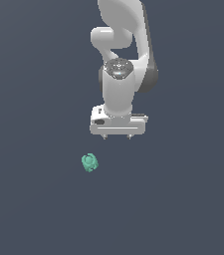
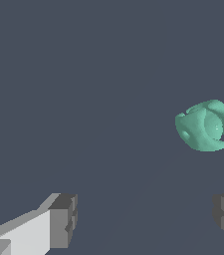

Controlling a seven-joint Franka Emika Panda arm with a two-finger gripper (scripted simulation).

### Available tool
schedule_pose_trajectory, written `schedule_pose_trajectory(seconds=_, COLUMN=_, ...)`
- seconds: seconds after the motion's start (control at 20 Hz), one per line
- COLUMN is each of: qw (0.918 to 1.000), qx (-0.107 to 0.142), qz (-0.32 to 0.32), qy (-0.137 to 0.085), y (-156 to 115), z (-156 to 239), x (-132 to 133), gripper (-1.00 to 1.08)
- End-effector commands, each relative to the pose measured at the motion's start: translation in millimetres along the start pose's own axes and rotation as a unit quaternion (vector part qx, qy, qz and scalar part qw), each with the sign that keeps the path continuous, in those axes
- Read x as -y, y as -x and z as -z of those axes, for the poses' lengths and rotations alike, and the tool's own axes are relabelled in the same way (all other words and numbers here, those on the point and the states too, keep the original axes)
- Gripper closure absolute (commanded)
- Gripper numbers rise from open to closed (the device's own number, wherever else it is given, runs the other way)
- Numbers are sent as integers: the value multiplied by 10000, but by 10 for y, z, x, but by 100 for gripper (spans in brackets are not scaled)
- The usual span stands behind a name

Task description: Pick up the object and move it to a goal position.

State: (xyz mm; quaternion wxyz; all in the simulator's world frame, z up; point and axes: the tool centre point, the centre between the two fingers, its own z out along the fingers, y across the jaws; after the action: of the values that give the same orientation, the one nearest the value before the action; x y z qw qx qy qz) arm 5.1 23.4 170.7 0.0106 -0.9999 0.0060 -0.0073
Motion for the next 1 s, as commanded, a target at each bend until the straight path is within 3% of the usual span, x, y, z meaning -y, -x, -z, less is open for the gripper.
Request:
schedule_pose_trajectory(seconds=0.0, qw=10000, qx=0, qz=0, qy=0, y=0, z=0, x=0, gripper=-92)
schedule_pose_trajectory(seconds=0.45, qw=9995, qx=-283, qz=162, qy=17, y=-125, z=251, x=85, gripper=-92)
schedule_pose_trajectory(seconds=0.95, qw=9993, qx=-257, qz=280, qy=31, y=-152, z=197, x=21, gripper=-92)
